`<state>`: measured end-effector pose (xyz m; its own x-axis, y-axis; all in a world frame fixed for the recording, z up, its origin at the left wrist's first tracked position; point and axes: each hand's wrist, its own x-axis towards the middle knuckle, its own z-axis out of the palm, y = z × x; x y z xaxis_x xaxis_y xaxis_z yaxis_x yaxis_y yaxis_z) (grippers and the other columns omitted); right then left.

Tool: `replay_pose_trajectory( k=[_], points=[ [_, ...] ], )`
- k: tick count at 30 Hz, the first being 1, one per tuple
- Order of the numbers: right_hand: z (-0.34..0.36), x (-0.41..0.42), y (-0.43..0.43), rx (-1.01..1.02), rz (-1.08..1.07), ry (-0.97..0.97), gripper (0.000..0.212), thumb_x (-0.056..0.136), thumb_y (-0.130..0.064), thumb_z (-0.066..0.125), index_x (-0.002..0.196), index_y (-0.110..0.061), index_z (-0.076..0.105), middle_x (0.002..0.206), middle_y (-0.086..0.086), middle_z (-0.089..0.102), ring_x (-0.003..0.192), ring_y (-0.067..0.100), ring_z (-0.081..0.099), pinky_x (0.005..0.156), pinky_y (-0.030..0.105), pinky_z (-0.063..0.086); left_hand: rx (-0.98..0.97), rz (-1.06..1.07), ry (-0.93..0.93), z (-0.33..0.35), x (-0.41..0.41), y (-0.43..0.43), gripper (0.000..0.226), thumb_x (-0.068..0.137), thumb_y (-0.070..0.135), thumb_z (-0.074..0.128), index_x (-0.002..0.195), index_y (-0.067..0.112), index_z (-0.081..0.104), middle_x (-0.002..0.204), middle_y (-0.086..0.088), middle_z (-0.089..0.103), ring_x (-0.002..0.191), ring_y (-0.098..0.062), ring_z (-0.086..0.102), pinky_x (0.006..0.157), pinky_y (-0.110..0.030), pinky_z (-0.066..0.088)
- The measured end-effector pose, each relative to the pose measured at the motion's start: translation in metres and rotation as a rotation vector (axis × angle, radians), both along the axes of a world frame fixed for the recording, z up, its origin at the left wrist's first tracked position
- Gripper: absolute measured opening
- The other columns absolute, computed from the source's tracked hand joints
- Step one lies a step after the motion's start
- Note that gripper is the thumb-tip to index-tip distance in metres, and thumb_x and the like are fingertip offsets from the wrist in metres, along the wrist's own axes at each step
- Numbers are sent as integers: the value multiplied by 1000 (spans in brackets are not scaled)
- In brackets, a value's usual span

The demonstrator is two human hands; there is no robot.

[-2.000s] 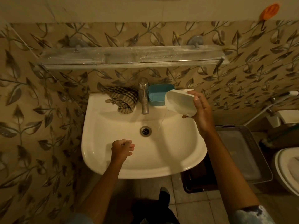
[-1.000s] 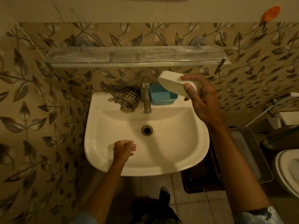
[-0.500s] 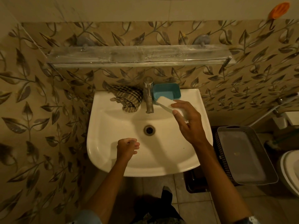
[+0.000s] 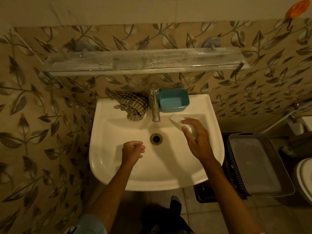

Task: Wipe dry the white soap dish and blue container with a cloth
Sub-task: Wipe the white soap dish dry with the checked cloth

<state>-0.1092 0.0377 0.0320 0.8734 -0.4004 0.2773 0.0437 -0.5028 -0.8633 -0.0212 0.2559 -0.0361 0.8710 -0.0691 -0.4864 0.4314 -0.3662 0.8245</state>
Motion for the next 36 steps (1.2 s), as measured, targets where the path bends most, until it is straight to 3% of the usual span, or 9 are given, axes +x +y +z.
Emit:
replay_pose_trajectory(
  k=[5, 8, 12, 16, 18, 22, 25, 30, 36],
  points=[
    [-11, -2, -9, 5, -25, 23, 19, 92, -18, 57, 110, -16, 61, 115, -3, 60, 110, -2, 53, 86, 4, 39, 83, -31, -100, 4, 34, -6, 18, 88, 3, 53, 101, 1, 66, 95, -18, 69, 85, -28, 66, 74, -37, 56],
    [-16, -2, -12, 105, -64, 34, 18, 93, -21, 56, 110, -21, 60, 113, -11, 60, 110, 4, 56, 87, 19, 49, 296, -161, -288, 7, 58, -12, 25, 86, 3, 56, 110, 6, 64, 110, -16, 65, 103, -31, 61, 90, -35, 49],
    [-8, 1, -15, 460, -264, 9, 20, 97, -14, 51, 115, -16, 59, 114, -15, 57, 102, 9, 60, 60, 27, 58, 579, -351, -602, 21, 98, -23, 54, 80, 6, 64, 131, 7, 47, 133, -20, 47, 123, -38, 44, 101, -47, 41],
    [-13, -3, -17, 700, -417, 8, 32, 98, -22, 50, 129, -18, 57, 126, -8, 56, 110, 14, 58, 66, 44, 61, 686, -557, -640, 35, 140, -41, 76, 79, 17, 69, 144, 9, 30, 147, -20, 32, 135, -38, 30, 110, -50, 29],
    [-17, -9, -16, 570, -402, 13, 32, 97, -24, 51, 128, -22, 57, 128, -11, 56, 114, 10, 56, 76, 43, 60, 735, -621, -616, 33, 157, -48, 89, 75, 25, 75, 147, 12, 25, 150, -18, 28, 137, -38, 26, 113, -52, 23],
    [-27, -18, -22, -58, -58, 29, 33, 91, -32, 53, 122, -22, 58, 124, -10, 57, 116, 6, 53, 89, 11, 44, 884, -670, -569, 18, 165, -56, 107, 67, 40, 79, 150, 17, 14, 154, -14, 21, 140, -37, 19, 114, -54, 16],
    [-31, -16, -25, -99, 15, 93, 35, 89, -36, 55, 120, -23, 59, 121, -14, 58, 112, 3, 55, 89, 14, 47, 995, -675, -612, 10, 159, -58, 104, 69, 41, 78, 148, 12, 18, 150, -17, 26, 137, -39, 24, 110, -57, 16],
    [-29, -6, -30, 639, -412, 101, 27, 93, -25, 52, 119, -25, 62, 124, -8, 58, 114, 15, 55, 82, 45, 58, 1147, -642, -651, 6, 159, -57, 68, 75, 23, 71, 133, 5, 42, 138, -16, 44, 129, -40, 35, 106, -62, 18],
    [-15, -3, -43, 1532, -216, 94, 33, 93, -28, 44, 120, -14, 57, 125, 15, 55, 114, 36, 55, 75, 48, 55, 983, -409, -495, 19, 137, -49, 41, 86, 26, 59, 116, 0, 52, 116, -22, 56, 112, -41, 47, 97, -49, 30]
  ],
)
